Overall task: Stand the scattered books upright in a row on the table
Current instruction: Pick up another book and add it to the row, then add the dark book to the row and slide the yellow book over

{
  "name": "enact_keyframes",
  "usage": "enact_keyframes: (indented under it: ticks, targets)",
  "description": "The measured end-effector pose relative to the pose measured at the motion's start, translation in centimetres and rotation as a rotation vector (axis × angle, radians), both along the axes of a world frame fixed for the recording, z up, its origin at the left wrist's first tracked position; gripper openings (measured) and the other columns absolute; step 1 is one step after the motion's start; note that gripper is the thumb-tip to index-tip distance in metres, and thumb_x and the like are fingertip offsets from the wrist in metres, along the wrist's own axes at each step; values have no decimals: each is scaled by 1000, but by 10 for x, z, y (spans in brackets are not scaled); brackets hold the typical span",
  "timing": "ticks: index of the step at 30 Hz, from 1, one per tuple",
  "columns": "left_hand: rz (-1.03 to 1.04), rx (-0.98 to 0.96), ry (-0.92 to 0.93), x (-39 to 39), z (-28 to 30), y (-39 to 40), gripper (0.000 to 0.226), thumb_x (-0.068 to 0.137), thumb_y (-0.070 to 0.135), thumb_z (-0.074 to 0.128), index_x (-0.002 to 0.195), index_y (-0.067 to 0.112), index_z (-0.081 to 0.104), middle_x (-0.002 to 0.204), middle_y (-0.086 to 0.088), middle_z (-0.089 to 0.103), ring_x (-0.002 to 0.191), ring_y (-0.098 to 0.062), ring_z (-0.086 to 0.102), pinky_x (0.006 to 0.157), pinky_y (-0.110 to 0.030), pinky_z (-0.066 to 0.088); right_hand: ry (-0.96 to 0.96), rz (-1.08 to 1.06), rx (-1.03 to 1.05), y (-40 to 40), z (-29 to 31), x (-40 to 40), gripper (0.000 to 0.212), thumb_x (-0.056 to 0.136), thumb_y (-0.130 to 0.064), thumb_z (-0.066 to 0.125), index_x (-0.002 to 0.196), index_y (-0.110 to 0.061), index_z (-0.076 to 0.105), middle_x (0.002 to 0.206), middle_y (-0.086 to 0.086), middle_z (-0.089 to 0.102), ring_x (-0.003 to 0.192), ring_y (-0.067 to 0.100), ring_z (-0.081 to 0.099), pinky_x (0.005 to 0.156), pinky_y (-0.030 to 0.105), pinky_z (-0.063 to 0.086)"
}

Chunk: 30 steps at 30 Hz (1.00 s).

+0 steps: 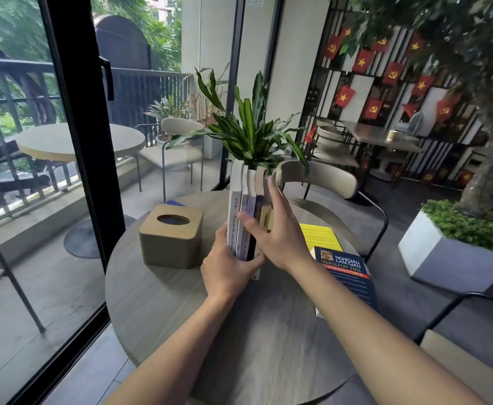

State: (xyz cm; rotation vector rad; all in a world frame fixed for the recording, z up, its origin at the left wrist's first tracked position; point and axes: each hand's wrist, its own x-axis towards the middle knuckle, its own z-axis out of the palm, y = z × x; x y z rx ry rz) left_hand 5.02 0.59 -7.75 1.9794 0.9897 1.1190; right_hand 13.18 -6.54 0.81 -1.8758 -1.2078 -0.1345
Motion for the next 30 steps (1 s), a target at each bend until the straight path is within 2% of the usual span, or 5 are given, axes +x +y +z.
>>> enact_keyframes:
  ticks: [5, 9, 15, 23, 30]
  targets:
    - [-2, 4, -10, -1, -1, 1, 88, 60, 62, 78, 132, 28, 42, 100, 5, 70, 87, -27, 68, 70, -36, 53, 2, -240, 33, -32, -22, 16, 69, 95, -57, 41, 151, -19, 28, 154, 3, 35, 141, 17, 31, 111, 33, 29]
    - [-36, 26, -28, -2, -1, 2, 88, 64, 65, 78, 134, 24, 42, 104, 6, 67, 84, -17, 64, 70, -29, 50, 3, -608, -252, -67, -48, 42, 65, 88, -54, 53, 135, -10, 45, 138, 15, 45, 126, 34, 38, 98, 47, 36]
    - [-27, 31, -20, 0, -5, 4, 90, 63, 69, 76, 132, 22, 43, 103, 4, 67, 85, -22, 66, 71, -36, 55, 64, -880, -629, -107, -71, 59, 100, 73, -86, 38, 135, -7, 41, 140, 21, 44, 130, 38, 36, 101, 54, 28]
    - [-33, 21, -1, 3, -7, 4, 86, 64, 69, 76, 124, 16, 44, 95, 6, 62, 78, -19, 61, 65, -33, 53, 378, -880, -546, -118, -63, 74, 134, 35, -99, 52, 129, -4, 44, 130, 15, 57, 120, 35, 54, 98, 47, 40]
    - [-49, 15, 9, 1, -4, 2, 90, 63, 71, 76, 127, 17, 43, 93, 11, 58, 74, -13, 57, 63, -31, 53, 485, -714, -153, -114, -46, 78, 62, 67, -61, 75, 96, -9, 56, 99, 9, 67, 89, 29, 65, 77, 40, 54]
